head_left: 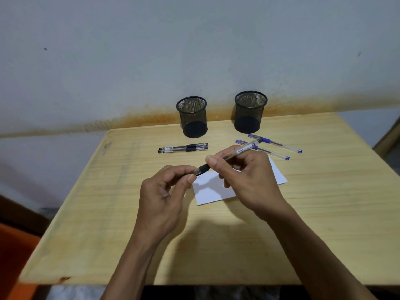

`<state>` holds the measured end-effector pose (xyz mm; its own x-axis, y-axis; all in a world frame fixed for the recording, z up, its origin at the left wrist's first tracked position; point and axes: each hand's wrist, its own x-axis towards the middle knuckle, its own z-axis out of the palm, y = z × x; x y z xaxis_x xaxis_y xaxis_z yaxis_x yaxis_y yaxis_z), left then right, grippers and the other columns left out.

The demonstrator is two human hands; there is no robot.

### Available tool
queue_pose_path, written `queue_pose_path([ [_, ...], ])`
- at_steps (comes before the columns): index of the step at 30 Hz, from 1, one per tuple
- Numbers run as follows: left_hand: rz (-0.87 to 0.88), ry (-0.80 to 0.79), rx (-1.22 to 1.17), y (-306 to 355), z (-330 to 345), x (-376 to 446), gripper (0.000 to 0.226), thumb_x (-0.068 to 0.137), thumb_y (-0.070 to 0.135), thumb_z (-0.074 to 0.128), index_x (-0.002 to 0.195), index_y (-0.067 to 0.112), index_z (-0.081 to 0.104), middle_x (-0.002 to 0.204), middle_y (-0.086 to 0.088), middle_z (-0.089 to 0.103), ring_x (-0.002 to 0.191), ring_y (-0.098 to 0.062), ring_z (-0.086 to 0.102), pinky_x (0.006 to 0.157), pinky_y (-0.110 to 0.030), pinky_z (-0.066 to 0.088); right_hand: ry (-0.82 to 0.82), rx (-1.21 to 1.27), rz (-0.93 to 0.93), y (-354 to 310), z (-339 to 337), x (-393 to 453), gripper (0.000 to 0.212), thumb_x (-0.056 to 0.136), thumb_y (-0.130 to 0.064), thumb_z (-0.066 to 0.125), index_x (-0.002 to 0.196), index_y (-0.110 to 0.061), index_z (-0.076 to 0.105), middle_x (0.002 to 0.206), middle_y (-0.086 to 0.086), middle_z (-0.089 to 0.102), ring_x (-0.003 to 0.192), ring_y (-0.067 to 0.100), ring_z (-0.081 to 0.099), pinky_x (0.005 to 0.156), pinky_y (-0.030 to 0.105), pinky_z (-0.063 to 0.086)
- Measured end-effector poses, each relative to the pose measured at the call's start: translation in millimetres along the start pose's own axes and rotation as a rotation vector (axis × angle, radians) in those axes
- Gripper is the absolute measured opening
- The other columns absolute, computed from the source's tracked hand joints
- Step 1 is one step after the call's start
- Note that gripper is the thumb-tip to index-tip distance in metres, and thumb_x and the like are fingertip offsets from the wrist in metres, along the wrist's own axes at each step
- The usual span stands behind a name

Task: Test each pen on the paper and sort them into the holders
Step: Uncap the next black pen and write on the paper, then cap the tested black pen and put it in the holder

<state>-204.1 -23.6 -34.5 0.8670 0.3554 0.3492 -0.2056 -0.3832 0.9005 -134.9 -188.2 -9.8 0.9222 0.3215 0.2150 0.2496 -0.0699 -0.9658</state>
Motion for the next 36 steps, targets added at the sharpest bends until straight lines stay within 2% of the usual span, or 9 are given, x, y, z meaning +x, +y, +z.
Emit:
queue_pose_path([
  [5,0.026,0.023,0.041,5,2,1,0.020,0.085,0.001,0.072,0.091,0.020,0.076,0.080,0.005,0.072,0.072,-0.005,0.066,0.069,-0.016,0.049,0.014,0.054,0.053,1,4,-4,0.015,0.088,-0.033,0.072,0.080,-0.021,0.073,0.058,-0.016,0.063,0.058,-0.003,0.057,0.054,0.013,0.046],
  [11,0.055,0.058,0.177,5,-4,9,0.014,0.084,0.011,0.075,0.092,0.022,0.075,0.087,0.012,0.074,0.086,-0.006,0.070,0.077,-0.021,0.055,0.072,-0.069,0.211,2,-6,1,0.032,0.078,-0.051,0.076,0.078,-0.019,0.076,0.064,-0.003,0.071,0.057,0.004,0.062,0.059,0.024,0.053],
  [14,0.122,0.086,0.315,8,-11,17,0.013,0.085,0.009,0.075,0.092,0.021,0.076,0.087,0.015,0.073,0.084,0.000,0.067,0.076,-0.009,0.048,0.254,-0.390,-0.140,-3,-13,-4,0.011,0.084,-0.033,0.079,0.086,-0.023,0.077,0.074,-0.011,0.069,0.069,0.005,0.061,0.062,0.015,0.050],
  [17,0.242,0.030,0.445,14,-10,22,0.014,0.086,0.006,0.072,0.098,0.014,0.077,0.093,0.010,0.073,0.087,0.002,0.064,0.078,-0.004,0.043,0.032,-0.645,-0.394,-1,-4,3,0.026,0.085,-0.018,0.079,0.111,-0.017,0.077,0.100,-0.002,0.069,0.078,0.006,0.059,0.071,0.019,0.052],
  [21,0.281,-0.010,0.450,23,-2,25,0.018,0.087,0.010,0.071,0.103,0.016,0.076,0.095,0.013,0.070,0.091,0.005,0.062,0.079,-0.001,0.042,-0.061,-0.808,-0.496,11,9,14,0.020,0.089,-0.019,0.074,0.108,-0.012,0.076,0.097,0.006,0.069,0.084,0.022,0.064,0.068,0.041,0.058],
  [24,0.238,0.001,0.396,25,-1,33,0.021,0.087,0.016,0.072,0.108,0.020,0.073,0.093,0.019,0.068,0.092,0.011,0.062,0.077,0.000,0.043,-0.039,-0.729,-0.548,16,7,27,0.015,0.088,-0.018,0.074,0.101,-0.011,0.076,0.091,0.006,0.069,0.077,0.015,0.062,0.063,0.031,0.054],
  [27,0.161,0.034,0.289,22,0,45,0.024,0.087,0.021,0.073,0.111,0.025,0.069,0.090,0.017,0.071,0.090,0.003,0.066,0.074,-0.004,0.047,0.087,-0.592,-0.531,18,2,49,0.014,0.084,-0.019,0.077,0.096,-0.010,0.078,0.086,0.002,0.069,0.071,0.006,0.059,0.062,0.021,0.049],
  [32,0.006,0.144,0.217,-4,9,91,0.020,0.085,0.022,0.075,0.102,0.027,0.067,0.082,0.008,0.069,0.079,-0.010,0.066,0.071,-0.012,0.050,0.355,-0.141,-0.232,-1,-12,102,0.008,0.086,-0.018,0.079,0.083,-0.012,0.074,0.067,-0.001,0.071,0.054,0.008,0.067,0.050,0.014,0.050],
  [36,-0.071,0.147,0.326,-29,22,141,0.047,0.084,0.036,0.074,0.125,0.021,0.059,0.107,0.005,0.064,0.098,-0.013,0.059,0.077,-0.017,0.046,0.469,0.053,-0.169,-15,-13,153,0.016,0.089,-0.020,0.076,0.088,-0.004,0.074,0.070,0.004,0.074,0.061,0.005,0.071,0.055,0.016,0.054],
])
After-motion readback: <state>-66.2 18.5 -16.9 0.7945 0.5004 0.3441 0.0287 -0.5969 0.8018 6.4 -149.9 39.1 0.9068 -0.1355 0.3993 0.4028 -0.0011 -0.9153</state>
